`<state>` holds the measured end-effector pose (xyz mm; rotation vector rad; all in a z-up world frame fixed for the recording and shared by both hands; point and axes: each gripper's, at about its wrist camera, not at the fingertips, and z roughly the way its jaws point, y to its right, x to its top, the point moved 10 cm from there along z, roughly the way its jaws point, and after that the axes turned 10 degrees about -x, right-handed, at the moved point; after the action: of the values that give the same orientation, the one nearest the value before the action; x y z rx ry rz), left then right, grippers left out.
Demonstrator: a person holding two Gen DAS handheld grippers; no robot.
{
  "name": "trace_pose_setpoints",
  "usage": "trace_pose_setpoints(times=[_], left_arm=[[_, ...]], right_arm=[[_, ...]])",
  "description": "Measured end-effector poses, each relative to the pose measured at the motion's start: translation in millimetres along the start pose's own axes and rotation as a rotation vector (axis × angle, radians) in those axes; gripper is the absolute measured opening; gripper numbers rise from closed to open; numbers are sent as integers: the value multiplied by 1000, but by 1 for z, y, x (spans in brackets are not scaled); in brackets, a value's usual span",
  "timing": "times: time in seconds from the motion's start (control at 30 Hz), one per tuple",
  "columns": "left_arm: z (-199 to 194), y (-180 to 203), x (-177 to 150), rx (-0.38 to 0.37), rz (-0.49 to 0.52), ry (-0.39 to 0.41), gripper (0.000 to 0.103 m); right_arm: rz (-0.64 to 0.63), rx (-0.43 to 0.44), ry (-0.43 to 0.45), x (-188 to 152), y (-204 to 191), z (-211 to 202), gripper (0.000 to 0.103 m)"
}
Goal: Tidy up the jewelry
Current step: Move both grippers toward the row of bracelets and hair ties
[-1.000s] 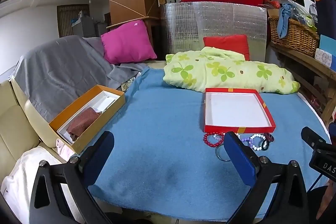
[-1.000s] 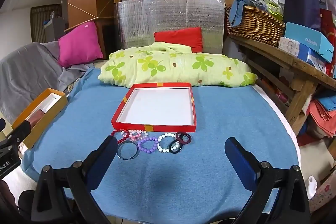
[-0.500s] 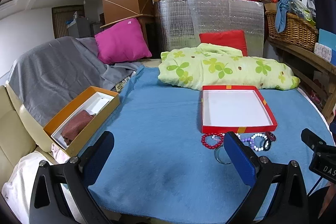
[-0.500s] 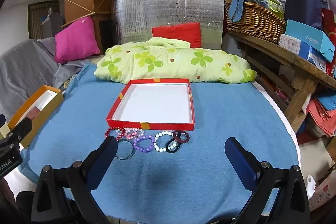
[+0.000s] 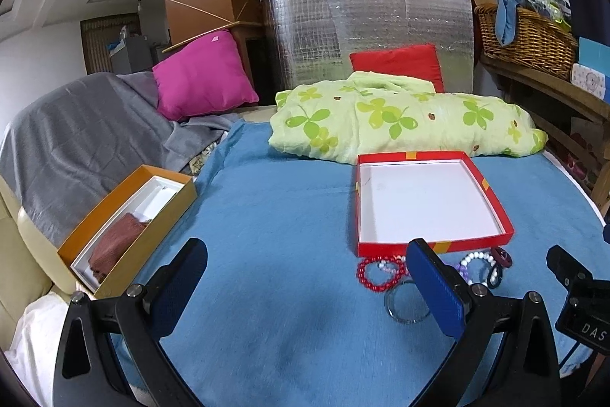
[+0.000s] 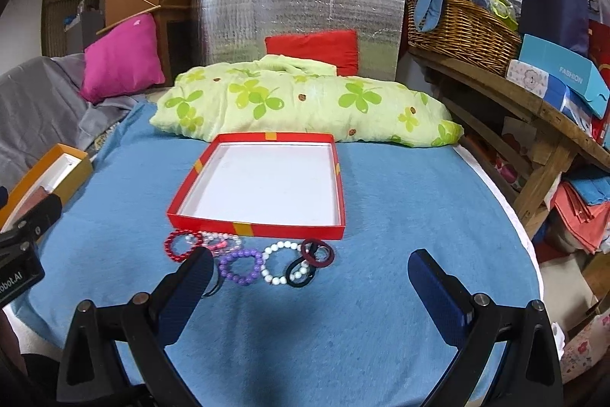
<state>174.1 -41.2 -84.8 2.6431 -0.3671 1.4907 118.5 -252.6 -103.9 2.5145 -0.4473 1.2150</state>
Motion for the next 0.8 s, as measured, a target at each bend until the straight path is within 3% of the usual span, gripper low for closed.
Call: trace_pose_setpoints(times=[0.4,0.8], left_arm=[[69,18,-9,-41,-7,-53,103],[87,28,-34,-45,30,-109,103]], right_arm=[[-5,-47,-23,3,8,48,103],[3,-40,-49,-6,14,65,103]])
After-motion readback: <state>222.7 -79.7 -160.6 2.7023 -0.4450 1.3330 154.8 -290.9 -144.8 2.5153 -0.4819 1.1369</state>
